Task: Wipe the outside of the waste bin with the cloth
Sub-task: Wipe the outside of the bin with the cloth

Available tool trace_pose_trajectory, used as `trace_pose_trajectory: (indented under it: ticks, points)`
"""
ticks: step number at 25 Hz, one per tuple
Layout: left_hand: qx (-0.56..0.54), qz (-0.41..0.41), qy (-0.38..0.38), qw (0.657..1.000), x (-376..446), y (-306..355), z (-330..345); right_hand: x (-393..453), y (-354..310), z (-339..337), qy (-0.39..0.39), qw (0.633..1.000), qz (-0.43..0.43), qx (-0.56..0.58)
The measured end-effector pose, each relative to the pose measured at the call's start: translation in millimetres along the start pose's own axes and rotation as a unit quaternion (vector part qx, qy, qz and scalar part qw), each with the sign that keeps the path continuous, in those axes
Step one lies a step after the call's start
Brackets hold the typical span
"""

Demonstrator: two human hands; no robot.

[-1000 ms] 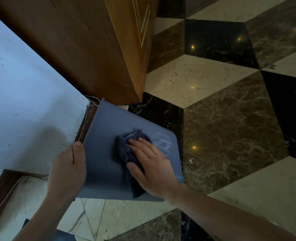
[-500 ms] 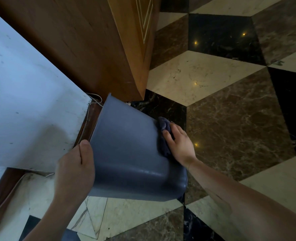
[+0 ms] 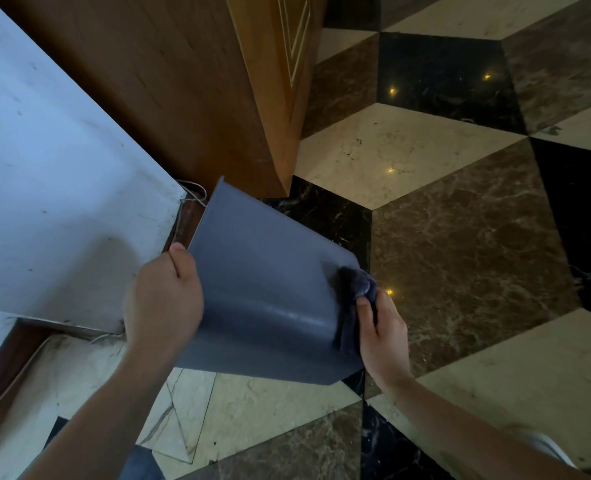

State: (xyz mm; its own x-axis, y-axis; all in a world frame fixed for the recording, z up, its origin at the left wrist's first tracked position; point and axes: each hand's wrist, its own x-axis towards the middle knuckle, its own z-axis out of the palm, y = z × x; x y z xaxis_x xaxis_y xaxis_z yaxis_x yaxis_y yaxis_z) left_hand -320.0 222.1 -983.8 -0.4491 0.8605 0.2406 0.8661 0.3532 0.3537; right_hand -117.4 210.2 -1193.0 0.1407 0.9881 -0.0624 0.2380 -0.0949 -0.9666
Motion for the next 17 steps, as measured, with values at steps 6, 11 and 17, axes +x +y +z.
trace_pose_trajectory:
  ticks: [6,11,17]
  points:
    - [-0.022,0.078,-0.030,0.996,-2.9,18.0,2.9,-27.5,-48.5,16.3,-0.046,0.993,-0.105,-0.034]
    - [-0.044,0.108,-0.055,0.992,-22.0,29.0,8.6,-20.8,-108.0,29.7,-0.080,0.983,-0.162,0.038]
    - [-0.039,0.126,-0.074,0.989,-36.6,23.8,1.8,6.5,-135.6,48.5,-0.102,0.980,-0.160,0.059]
